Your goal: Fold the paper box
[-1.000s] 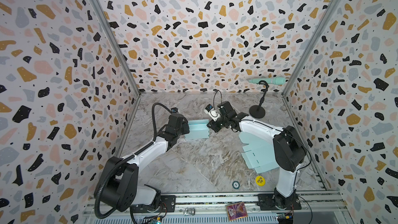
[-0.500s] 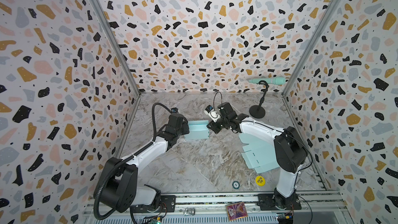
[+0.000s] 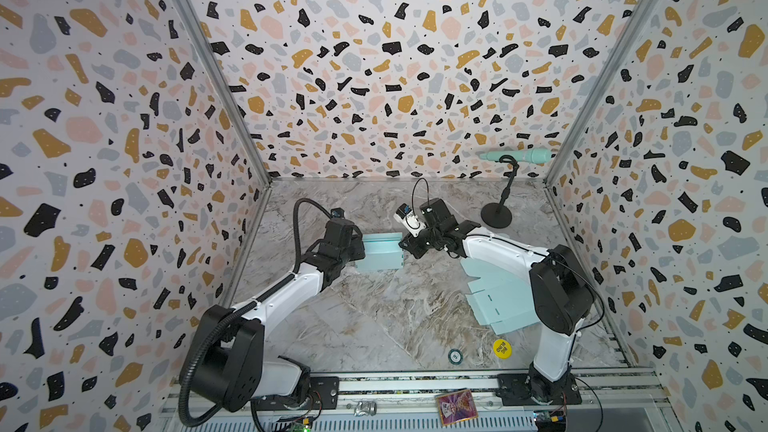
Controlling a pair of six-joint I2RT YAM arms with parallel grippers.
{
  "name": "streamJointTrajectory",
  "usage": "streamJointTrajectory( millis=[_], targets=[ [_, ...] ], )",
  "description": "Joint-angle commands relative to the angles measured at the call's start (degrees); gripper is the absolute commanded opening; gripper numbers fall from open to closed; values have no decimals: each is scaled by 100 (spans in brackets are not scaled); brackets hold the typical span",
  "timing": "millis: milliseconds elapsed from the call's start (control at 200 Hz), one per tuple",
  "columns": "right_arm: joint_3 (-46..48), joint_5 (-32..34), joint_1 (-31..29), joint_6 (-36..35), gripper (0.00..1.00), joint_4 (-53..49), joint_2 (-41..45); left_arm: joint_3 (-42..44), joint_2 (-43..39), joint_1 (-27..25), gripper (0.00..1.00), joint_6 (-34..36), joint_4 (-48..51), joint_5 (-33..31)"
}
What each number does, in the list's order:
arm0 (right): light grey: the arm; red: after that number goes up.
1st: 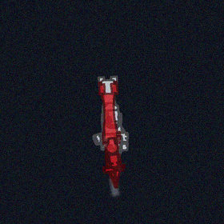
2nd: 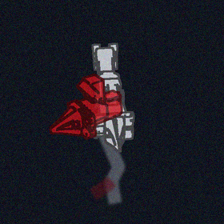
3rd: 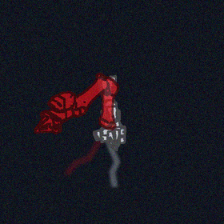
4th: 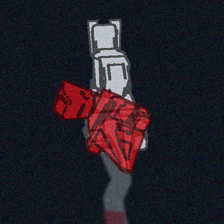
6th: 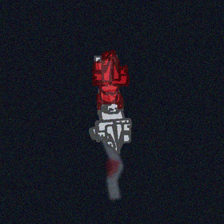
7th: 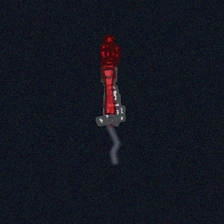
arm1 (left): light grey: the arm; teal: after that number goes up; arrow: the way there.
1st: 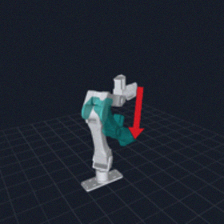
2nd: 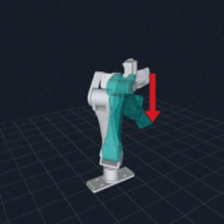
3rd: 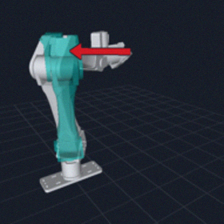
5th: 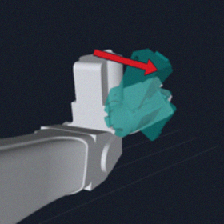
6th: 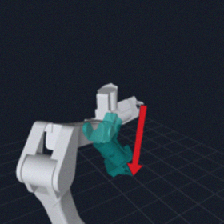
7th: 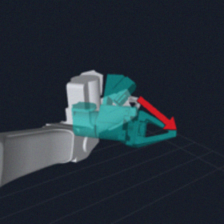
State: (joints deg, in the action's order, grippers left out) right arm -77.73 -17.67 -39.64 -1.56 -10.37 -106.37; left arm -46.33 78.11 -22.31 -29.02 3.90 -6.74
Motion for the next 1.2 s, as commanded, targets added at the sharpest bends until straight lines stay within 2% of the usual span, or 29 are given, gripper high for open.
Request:
streamJointTrajectory(
  millis=[0, 400, 921, 1191],
  targets=[
    [43, -335, -220, -80, 22, -26, 191, -37, -51, -178, 0, 162, 91, 533],
    [92, -270, -220, -92, 22, -71, 230, 255, -239, -186, 0, 405, -246, 659],
    [175, -197, -264, -81, 22, -79, 300, 126, -207, -180, 0, 638, 156, 341],
    [240, -158, -298, -8, 22, -44, 351, 933, -441, -180, 0, 327, -814, 486]
  ],
)
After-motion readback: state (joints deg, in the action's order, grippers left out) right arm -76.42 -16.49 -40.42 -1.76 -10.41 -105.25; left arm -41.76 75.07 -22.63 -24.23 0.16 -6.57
